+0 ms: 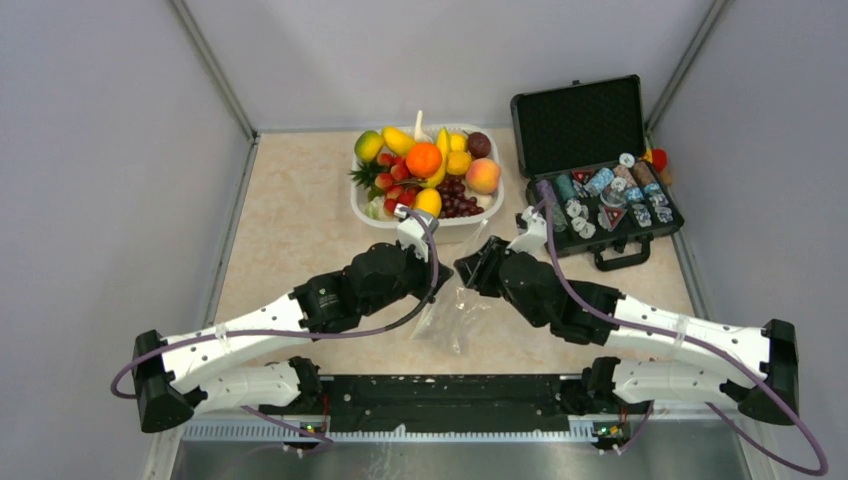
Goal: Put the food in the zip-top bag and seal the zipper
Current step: Open the zipper of the food storage bag at the center of the board.
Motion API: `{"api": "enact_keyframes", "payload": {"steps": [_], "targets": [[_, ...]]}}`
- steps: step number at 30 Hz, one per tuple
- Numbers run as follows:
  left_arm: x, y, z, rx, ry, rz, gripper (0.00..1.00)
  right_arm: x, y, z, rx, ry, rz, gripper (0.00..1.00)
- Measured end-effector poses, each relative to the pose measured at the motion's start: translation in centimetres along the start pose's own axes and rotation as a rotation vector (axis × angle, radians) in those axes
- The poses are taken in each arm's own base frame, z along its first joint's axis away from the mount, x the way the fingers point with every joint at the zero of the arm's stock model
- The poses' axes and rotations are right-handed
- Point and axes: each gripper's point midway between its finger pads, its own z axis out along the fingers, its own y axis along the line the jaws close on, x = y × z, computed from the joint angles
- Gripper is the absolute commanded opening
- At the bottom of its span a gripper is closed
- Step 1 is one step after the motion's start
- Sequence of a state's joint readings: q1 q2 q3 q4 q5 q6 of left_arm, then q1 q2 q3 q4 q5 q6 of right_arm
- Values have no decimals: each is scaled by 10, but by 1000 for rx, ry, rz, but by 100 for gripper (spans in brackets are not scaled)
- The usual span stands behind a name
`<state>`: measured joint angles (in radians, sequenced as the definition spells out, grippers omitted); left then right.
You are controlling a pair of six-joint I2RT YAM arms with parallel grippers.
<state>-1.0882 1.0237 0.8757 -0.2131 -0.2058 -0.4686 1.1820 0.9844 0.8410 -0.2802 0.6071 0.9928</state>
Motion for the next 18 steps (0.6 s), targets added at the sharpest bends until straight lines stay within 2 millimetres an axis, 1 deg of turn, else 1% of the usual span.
{"api": "enact_keyframes", "payload": {"steps": [2,5,6,8,9,11,15,18], "targets": [[0,-1,0,3,2,0,0,0,0,-1,7,8,-7,41],[1,-1,1,4,3,1,0,-3,4,-2,7,11,-8,28],[1,-1,1,4,4,2,0,-4,5,-3,7,11,-4,22],[2,-1,2,5,7,2,0,-4,5,-3,8,13,-4,15],[2,-1,2,5,8,3,0,-3,4,-3,11,16,-6,8],[2,-1,2,5,8,3,0,-2,4,-2,10,20,-9,0],[1,1,2,-8,2,3,0,1,1,-2,20,32,-22,0],[-1,9,3,-51,-12,3,0,3,-5,-4,38,45,-64,0]]}}
